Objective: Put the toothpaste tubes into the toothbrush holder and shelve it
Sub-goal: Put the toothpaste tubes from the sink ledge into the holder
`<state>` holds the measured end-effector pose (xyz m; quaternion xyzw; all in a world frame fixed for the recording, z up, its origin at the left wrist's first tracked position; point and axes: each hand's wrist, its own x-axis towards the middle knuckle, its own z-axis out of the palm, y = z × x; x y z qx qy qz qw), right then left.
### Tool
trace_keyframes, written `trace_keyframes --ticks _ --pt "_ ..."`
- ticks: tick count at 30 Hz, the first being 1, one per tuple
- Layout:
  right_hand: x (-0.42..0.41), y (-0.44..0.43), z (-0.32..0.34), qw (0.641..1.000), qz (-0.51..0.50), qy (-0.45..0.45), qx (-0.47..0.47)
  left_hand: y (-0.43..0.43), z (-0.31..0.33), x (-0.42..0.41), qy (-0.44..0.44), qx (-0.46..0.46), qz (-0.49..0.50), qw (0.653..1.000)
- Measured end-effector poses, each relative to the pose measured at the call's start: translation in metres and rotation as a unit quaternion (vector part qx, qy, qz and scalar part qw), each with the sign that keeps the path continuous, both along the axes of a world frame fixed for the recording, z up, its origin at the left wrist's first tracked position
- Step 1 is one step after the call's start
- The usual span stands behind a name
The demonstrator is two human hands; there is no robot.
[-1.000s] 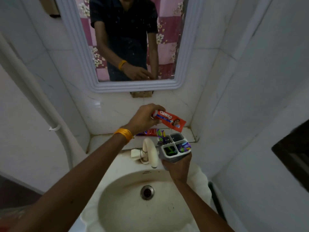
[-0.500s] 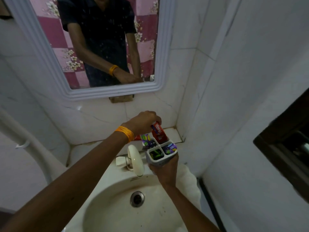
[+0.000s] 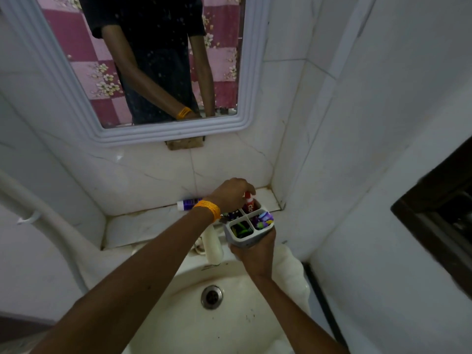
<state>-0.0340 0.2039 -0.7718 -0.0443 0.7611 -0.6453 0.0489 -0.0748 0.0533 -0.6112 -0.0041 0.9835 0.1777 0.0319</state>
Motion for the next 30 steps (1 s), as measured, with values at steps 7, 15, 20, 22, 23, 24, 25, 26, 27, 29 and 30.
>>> trace_keyframes --ticks 7,15,20,22,23,24,25,26,27,29,30 --pt "0.0 -0.001 0.005 1.0 -0.007 0.003 0.0 -0.067 -0.019 0.024 0.15 0.156 0.229 0.949" --pt "0.005 0.001 0.013 1.0 0.009 0.005 -0.009 -0.126 -0.097 0.049 -0.049 0.055 0.286 0.955" --pt "0.009 0.0 0.02 1.0 0.009 0.011 -0.021 -0.126 -0.115 0.051 -0.091 -0.065 0.245 0.963" --pt "0.009 0.001 0.02 1.0 0.008 0.015 -0.012 -0.124 -0.119 0.055 -0.107 -0.101 0.244 0.959" --pt "0.009 0.001 0.018 1.0 0.007 0.018 -0.008 -0.123 -0.121 0.058 -0.115 -0.104 0.243 0.957" --pt "0.008 0.001 0.017 1.0 0.007 0.022 -0.003 -0.123 -0.125 0.06 -0.12 -0.095 0.245 0.957" --pt "0.007 0.002 0.015 1.0 0.009 0.024 0.002 -0.122 -0.126 0.062 -0.119 -0.072 0.254 0.957" --pt "0.007 0.002 0.015 1.0 0.009 0.023 0.007 -0.122 -0.125 0.065 -0.114 -0.042 0.264 0.957" --pt "0.006 0.002 0.014 1.0 0.01 0.022 0.01 -0.122 -0.121 0.066 -0.104 -0.014 0.271 0.957" --pt "0.006 0.003 0.013 1.0 0.009 0.018 0.001 -0.122 -0.105 0.068 -0.077 0.027 0.273 0.959" --pt "0.006 0.004 0.012 1.0 0.009 0.016 0.0 -0.12 -0.092 0.07 -0.057 0.041 0.27 0.96"
